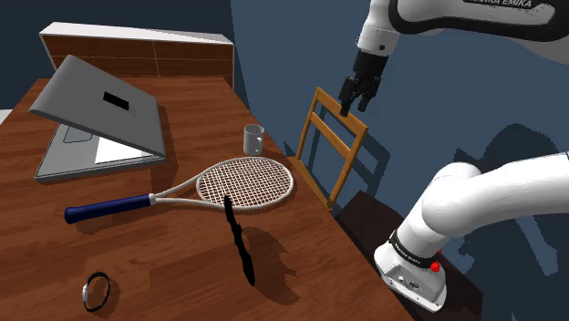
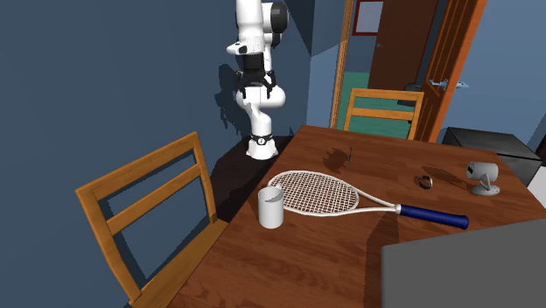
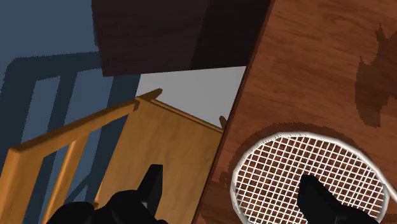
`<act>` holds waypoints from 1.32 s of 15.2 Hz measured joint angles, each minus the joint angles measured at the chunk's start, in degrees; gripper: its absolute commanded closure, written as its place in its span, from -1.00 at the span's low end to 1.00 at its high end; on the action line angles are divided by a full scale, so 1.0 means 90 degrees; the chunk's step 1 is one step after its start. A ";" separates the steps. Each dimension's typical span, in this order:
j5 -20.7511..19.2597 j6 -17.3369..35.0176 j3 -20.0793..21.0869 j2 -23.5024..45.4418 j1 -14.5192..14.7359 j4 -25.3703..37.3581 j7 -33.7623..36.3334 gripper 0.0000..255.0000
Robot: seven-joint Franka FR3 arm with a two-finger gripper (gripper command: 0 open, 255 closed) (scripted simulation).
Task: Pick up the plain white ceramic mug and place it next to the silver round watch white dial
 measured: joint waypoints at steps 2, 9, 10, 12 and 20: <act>0.0008 0.0084 0.0016 0.0110 0.0004 0.0024 0.0021 -1.00; 0.0042 0.1193 0.0143 0.1616 0.0017 0.0389 0.0215 -1.00; 0.0045 0.1282 0.0165 0.1866 0.0021 0.0546 0.0254 -1.00; 0.0043 0.1538 0.0204 0.2295 0.0025 0.0709 0.0329 -1.00; -0.0031 0.2303 0.0290 0.4266 0.0029 0.1887 0.0584 -1.00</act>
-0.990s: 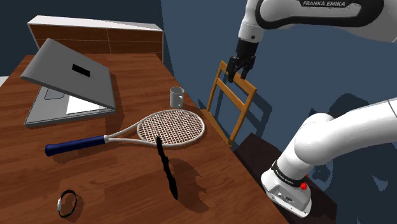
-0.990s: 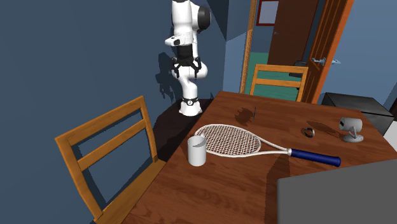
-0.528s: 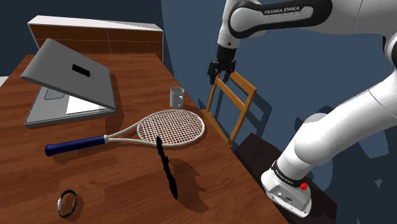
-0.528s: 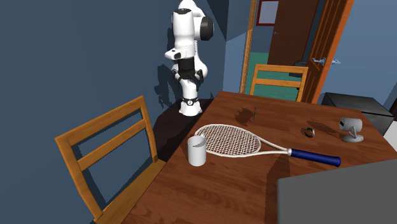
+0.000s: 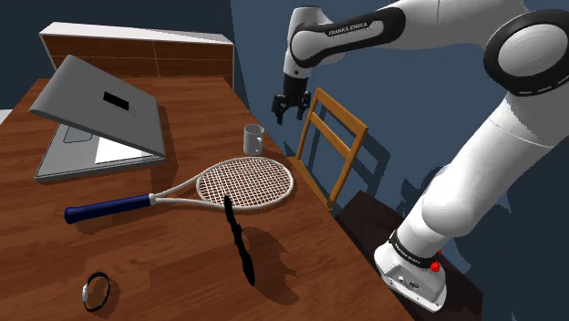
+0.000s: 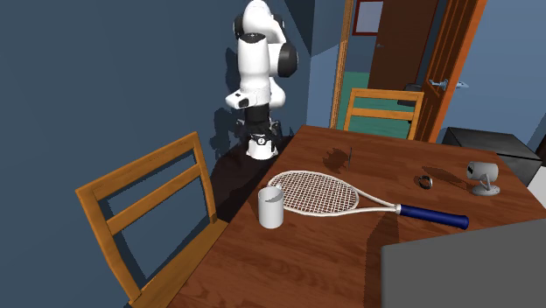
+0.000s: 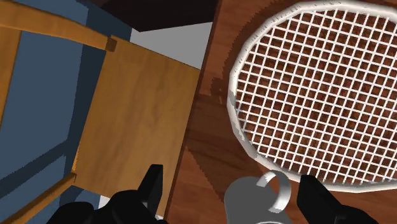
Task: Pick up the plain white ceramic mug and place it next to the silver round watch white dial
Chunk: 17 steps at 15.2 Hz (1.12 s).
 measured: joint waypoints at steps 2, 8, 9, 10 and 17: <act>-0.0029 0.0127 0.0001 0.0431 -0.0002 0.0291 0.0048 -1.00; -0.0122 0.0223 0.0020 0.1975 0.0051 0.1708 0.0270 -1.00; -0.0138 0.0230 0.0017 0.2259 0.0059 0.1988 0.0300 -1.00; -0.0154 0.0207 0.0011 0.2542 0.0066 0.2286 0.0326 -1.00; -0.0171 0.0642 0.0000 0.3010 0.0070 0.2308 0.0346 -1.00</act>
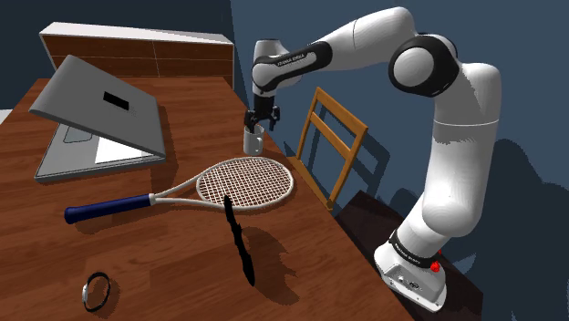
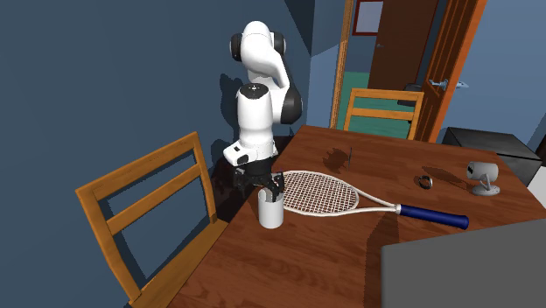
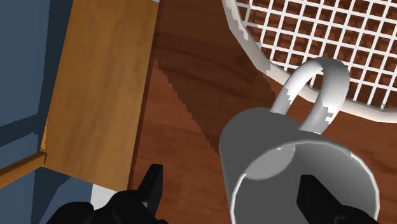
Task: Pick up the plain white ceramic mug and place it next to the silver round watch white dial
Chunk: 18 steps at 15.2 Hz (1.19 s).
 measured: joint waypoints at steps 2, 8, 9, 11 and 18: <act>-0.0001 0.0093 0.0000 0.0021 0.0001 -0.0073 0.0001 -1.00; -0.0001 0.0124 0.0000 0.0020 0.0001 -0.0102 0.0001 -1.00; -0.0001 0.0124 0.0000 0.0020 0.0001 -0.0102 0.0001 1.00; -0.0001 0.0124 0.0000 0.0020 0.0001 -0.0102 0.0001 1.00; -0.0002 0.0126 -0.0003 0.0019 -0.0002 -0.0099 0.0001 1.00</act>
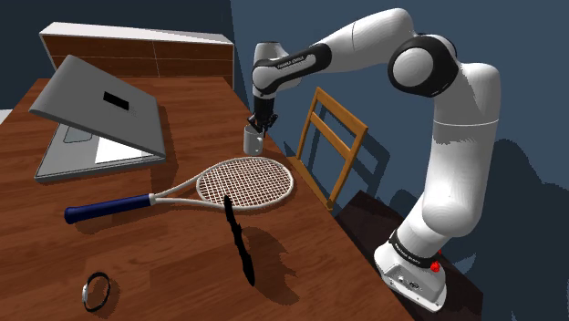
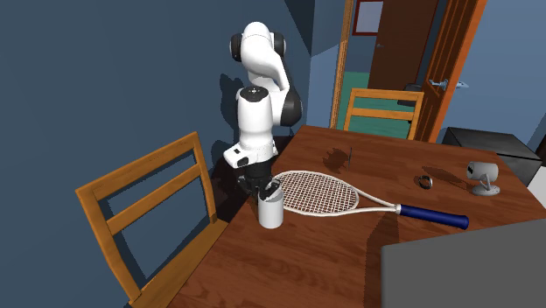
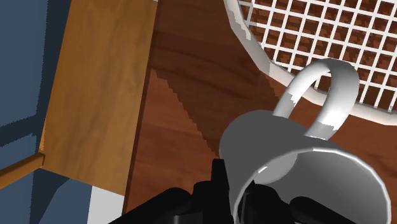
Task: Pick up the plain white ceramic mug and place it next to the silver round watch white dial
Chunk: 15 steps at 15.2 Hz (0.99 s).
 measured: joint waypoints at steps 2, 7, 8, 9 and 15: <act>0.0001 -0.0036 0.0002 -0.0007 0.0002 0.0026 0.0002 1.00; 0.0006 -0.0347 0.0003 -0.0166 -0.0003 0.0177 -0.0007 1.00; 0.0007 -0.0428 0.0002 -0.0194 -0.0007 0.0231 -0.0012 1.00; 0.0006 -0.0511 0.0006 -0.0230 0.0003 0.0278 0.0003 1.00; 0.0009 -0.0951 0.0009 -0.0364 0.0004 0.0584 0.0007 1.00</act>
